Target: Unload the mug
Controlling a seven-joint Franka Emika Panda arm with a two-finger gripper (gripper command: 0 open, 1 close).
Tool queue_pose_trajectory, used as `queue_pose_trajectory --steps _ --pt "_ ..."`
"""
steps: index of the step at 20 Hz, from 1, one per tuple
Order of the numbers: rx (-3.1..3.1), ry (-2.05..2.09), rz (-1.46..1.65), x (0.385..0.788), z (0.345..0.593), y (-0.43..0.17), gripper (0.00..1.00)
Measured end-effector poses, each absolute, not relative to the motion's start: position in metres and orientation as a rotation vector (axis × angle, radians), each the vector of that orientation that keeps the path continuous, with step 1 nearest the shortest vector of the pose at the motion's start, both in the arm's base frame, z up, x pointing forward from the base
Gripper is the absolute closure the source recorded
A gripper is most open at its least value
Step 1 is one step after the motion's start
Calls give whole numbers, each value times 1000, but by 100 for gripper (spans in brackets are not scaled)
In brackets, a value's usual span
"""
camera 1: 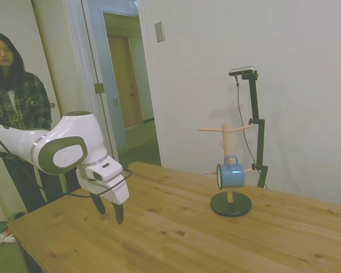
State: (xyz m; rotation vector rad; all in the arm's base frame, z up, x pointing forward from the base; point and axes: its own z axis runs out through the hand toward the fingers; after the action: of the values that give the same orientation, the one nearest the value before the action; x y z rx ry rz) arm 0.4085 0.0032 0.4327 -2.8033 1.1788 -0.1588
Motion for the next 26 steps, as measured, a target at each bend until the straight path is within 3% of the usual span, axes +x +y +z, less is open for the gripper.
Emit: queue_pose_trajectory --steps 3,8,14,19,26 --pt "-2829 1179 -230 413 437 0 0" --pt "-2755 1325 -515 451 470 -38 0" --pt "-2658 1477 -748 514 471 -91 0" --pt "-2539 1623 -937 545 490 -121 0" --pt "-2501 1644 -1037 576 474 -133 0"
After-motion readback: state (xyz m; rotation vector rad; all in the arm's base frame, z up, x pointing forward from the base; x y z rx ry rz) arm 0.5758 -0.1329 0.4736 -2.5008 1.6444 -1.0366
